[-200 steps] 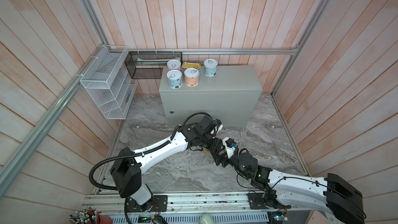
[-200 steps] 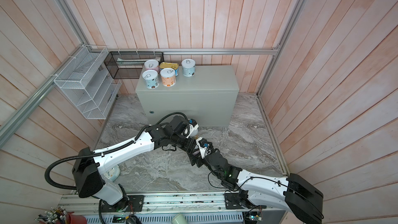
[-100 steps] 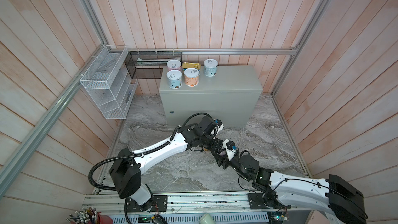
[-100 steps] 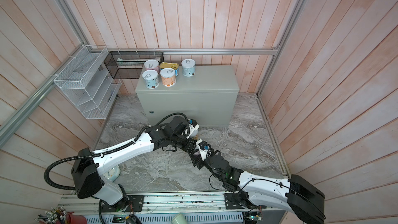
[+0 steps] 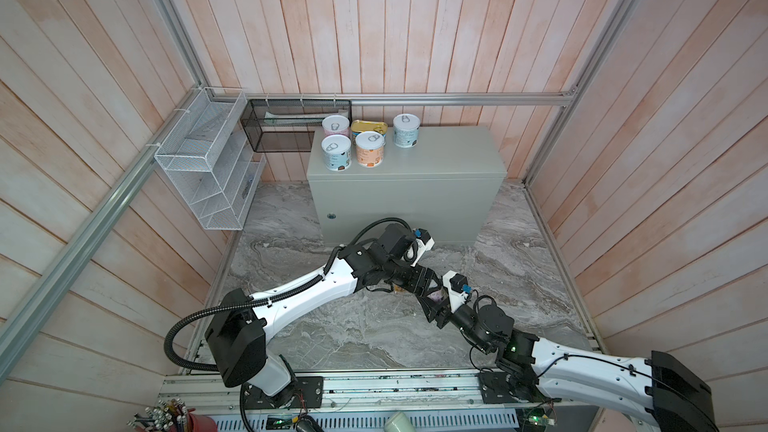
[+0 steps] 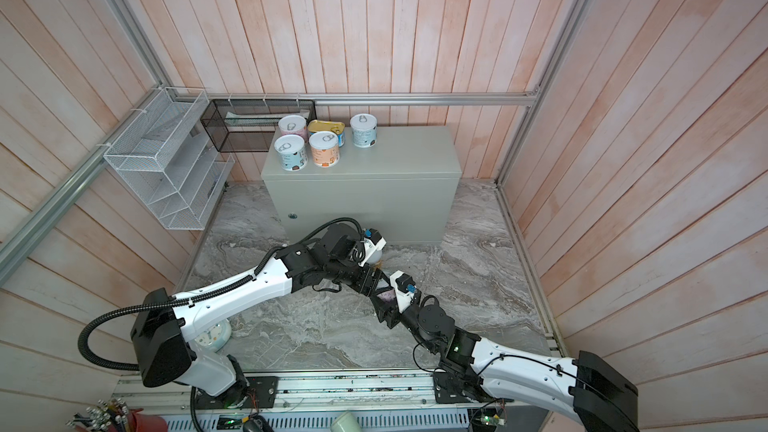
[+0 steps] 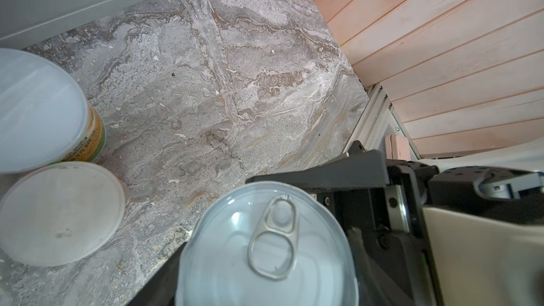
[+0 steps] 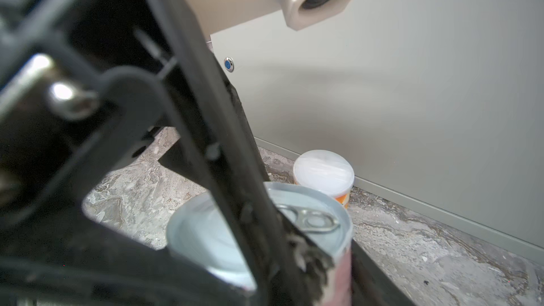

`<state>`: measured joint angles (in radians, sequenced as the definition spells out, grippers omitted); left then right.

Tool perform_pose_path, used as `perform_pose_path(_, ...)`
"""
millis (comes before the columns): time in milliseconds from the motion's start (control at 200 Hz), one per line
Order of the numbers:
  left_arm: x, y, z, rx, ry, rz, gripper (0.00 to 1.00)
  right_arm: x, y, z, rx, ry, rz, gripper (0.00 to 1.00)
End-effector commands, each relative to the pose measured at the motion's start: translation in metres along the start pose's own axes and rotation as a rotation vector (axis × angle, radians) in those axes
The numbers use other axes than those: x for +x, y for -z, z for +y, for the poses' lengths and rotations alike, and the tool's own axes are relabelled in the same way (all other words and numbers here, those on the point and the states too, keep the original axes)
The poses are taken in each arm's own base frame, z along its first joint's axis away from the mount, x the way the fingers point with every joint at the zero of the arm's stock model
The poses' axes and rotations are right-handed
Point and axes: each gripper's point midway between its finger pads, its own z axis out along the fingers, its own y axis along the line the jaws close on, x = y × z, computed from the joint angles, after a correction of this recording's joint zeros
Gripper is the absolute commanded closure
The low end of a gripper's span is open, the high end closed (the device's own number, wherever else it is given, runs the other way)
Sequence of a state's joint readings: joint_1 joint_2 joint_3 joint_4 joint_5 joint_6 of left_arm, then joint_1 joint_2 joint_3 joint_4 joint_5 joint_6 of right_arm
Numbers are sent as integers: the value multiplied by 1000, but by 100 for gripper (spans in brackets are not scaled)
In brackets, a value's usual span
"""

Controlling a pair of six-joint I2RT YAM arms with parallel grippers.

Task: Place and organize the canned foods onto the counter
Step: 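Close the right gripper around the pink can held by the left gripper, then open the left gripper and draw it back while the right gripper holds the can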

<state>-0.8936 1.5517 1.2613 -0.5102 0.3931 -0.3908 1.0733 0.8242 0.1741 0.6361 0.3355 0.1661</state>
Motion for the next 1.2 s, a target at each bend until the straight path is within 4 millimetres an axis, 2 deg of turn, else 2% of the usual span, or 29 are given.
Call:
perform_pose_path(0,8,15,17,-53,54,9,34,-17,6,-29,150,-71,-90,31)
perform_pose_path(165,6,19,25,-66,73,-15,24,-16,7,-37,197,-80,-86,32)
perform_pose_path(205,5,20,26,-68,74,-24,15,-17,7,-37,197,-82,-87,32)
perform_pose_path(235,5,21,27,-70,73,-28,1,-16,7,-37,199,-83,-87,32)
perform_pose_path(250,4,21,27,-70,73,-29,0,-16,6,-37,197,-83,-87,32)
perform_pose_path(520,4,26,36,-98,83,-49,0,-16,4,-41,227,-85,-80,32)
perform_pose_path(725,-2,41,43,-136,80,-119,0,-22,5,-46,260,-98,-98,33)
perform_pose_path(830,-5,47,47,-139,77,-192,0,-30,4,-57,338,-125,-97,32)
perform_pose_path(1000,1,54,66,-223,44,-274,0,-48,-3,-57,365,-134,-85,32)
perform_pose_path(1195,13,55,78,-239,-36,-361,0,-60,-5,-55,363,-201,-98,32)
